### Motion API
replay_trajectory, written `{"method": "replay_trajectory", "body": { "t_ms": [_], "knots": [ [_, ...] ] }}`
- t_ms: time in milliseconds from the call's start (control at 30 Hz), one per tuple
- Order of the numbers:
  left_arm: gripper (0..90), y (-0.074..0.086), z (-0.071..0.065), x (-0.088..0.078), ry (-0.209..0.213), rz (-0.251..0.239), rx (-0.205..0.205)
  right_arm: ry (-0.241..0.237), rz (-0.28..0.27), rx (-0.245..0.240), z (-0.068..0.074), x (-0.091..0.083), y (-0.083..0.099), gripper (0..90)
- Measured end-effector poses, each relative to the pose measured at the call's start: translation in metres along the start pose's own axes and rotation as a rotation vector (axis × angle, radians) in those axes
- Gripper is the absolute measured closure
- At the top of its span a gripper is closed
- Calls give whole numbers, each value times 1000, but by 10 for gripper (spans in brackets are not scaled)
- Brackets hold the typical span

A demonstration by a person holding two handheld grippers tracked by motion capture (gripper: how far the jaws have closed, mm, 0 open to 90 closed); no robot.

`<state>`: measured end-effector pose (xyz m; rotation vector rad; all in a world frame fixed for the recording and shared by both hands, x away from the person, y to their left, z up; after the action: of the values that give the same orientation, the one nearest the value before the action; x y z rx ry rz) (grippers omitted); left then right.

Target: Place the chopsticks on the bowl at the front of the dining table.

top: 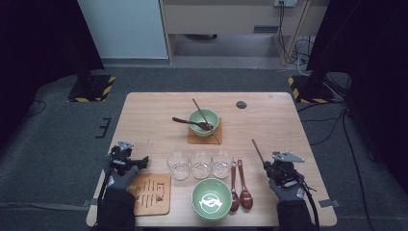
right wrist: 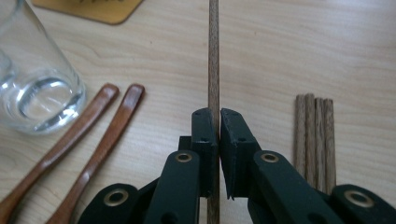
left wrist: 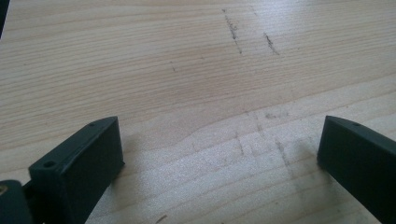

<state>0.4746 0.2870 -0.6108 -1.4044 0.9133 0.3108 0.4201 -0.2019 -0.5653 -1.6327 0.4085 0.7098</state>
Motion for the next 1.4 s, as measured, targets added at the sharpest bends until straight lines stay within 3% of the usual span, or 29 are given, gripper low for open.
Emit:
{"method": "replay_trajectory", "body": {
  "t_ms": [700,1400],
  "knots": [
    [0,0,0,0,0,0,0,-13,-138,18,8,-15,-75,848],
    [0,0,0,0,0,0,0,-25,-201,-1,23,-15,-128,848]
  ]
}}
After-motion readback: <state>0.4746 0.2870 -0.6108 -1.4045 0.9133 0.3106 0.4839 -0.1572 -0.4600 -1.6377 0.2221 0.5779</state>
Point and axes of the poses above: each handheld gripper's, and its own axes: x roughly forward along the jaws, y roughly out of its underside, z roughly to its left, the point moved 10 cm from there along x, roughly forward along the jaws, and after that the axes turned 9 degrees about y, right-handed, at the moved point
